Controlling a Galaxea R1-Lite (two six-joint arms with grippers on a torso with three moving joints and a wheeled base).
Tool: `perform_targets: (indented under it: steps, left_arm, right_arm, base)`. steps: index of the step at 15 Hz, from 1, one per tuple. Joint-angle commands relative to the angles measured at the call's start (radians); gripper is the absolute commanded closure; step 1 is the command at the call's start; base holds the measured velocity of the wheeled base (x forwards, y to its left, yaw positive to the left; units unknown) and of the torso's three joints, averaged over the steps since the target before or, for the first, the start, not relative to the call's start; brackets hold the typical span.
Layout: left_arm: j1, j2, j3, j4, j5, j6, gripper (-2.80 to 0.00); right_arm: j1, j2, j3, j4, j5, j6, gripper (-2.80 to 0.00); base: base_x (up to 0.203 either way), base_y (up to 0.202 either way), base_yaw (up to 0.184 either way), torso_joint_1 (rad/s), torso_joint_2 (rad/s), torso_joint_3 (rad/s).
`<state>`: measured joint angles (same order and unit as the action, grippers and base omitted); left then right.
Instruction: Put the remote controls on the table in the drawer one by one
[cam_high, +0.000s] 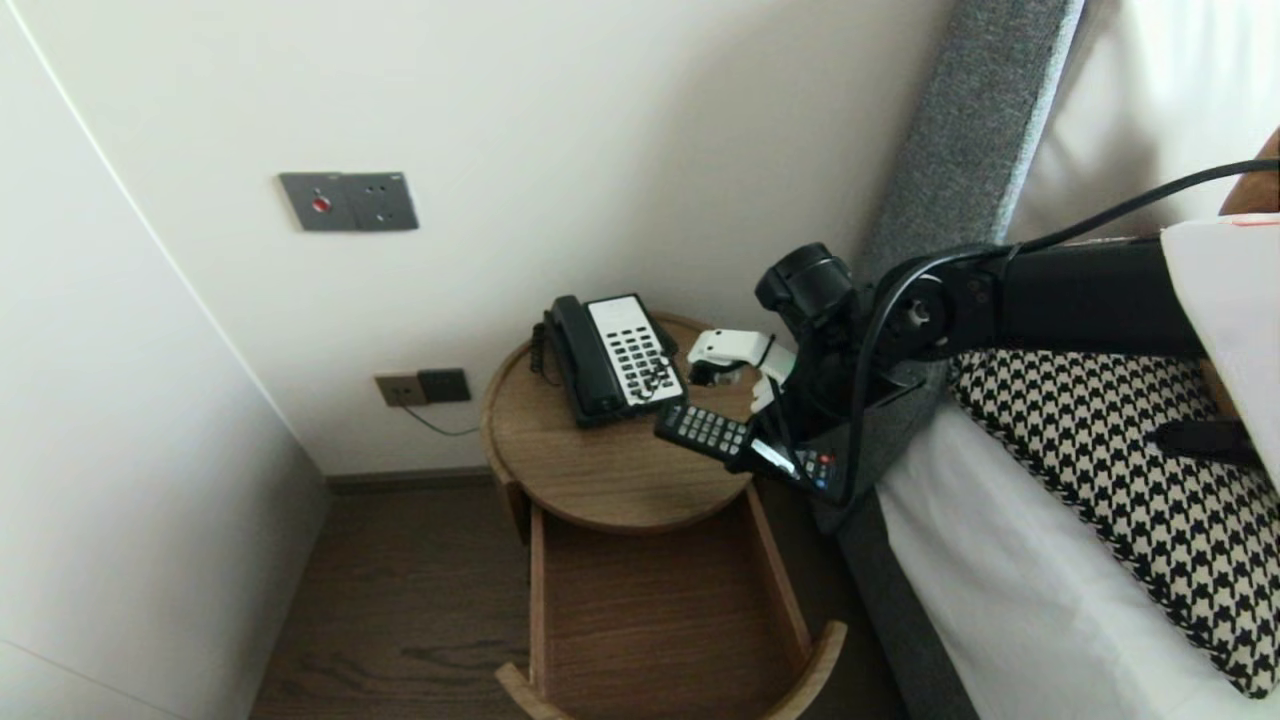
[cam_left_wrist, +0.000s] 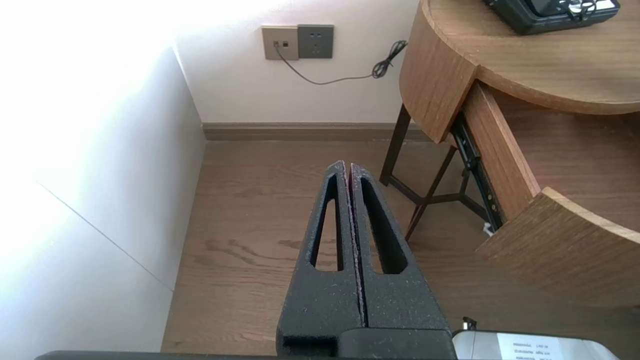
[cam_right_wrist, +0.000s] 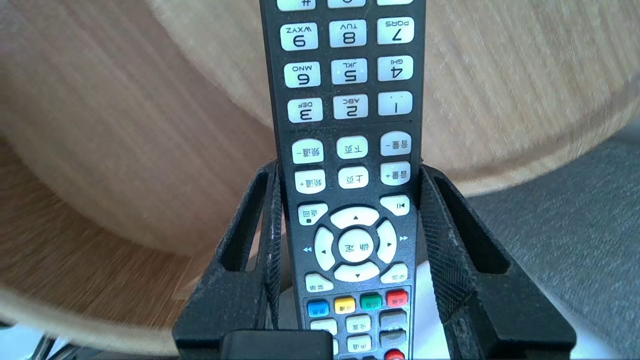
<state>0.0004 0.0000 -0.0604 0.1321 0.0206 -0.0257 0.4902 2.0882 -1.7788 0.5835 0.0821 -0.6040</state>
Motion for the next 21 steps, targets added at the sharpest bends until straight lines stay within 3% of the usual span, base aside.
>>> perform_targets:
  steps: [1, 13, 17, 21]
  left_arm:
    - [0.001, 0.0, 0.001, 0.0, 0.001, 0.0, 0.0]
    - [0.0, 0.0, 0.001, 0.0, 0.001, 0.0, 0.0]
    - [0.001, 0.0, 0.001, 0.001, 0.001, 0.0, 0.0]
    - [0.001, 0.0, 0.0, 0.001, 0.001, 0.0, 0.0]
  right_arm:
    - [0.003, -0.051, 0.049, 0.002, 0.001, -0.003, 0.0]
    - [0.152, -0.166, 0.295, -0.013, 0.023, 0.018, 0.0]
    - [0.206, -0.199, 0.419, -0.128, 0.021, 0.018, 0.0]
    - [0.243, -0.191, 0.444, -0.143, 0.019, 0.018, 0.0]
  base:
    - [0.0, 0.0, 0.0, 0.0, 0.0, 0.0]
    - [0.0, 0.0, 0.0, 0.0, 0.0, 0.0]
    - [0.0, 0.0, 0.0, 0.0, 0.0, 0.0]
    - [0.0, 0.0, 0.0, 0.0, 0.0, 0.0]
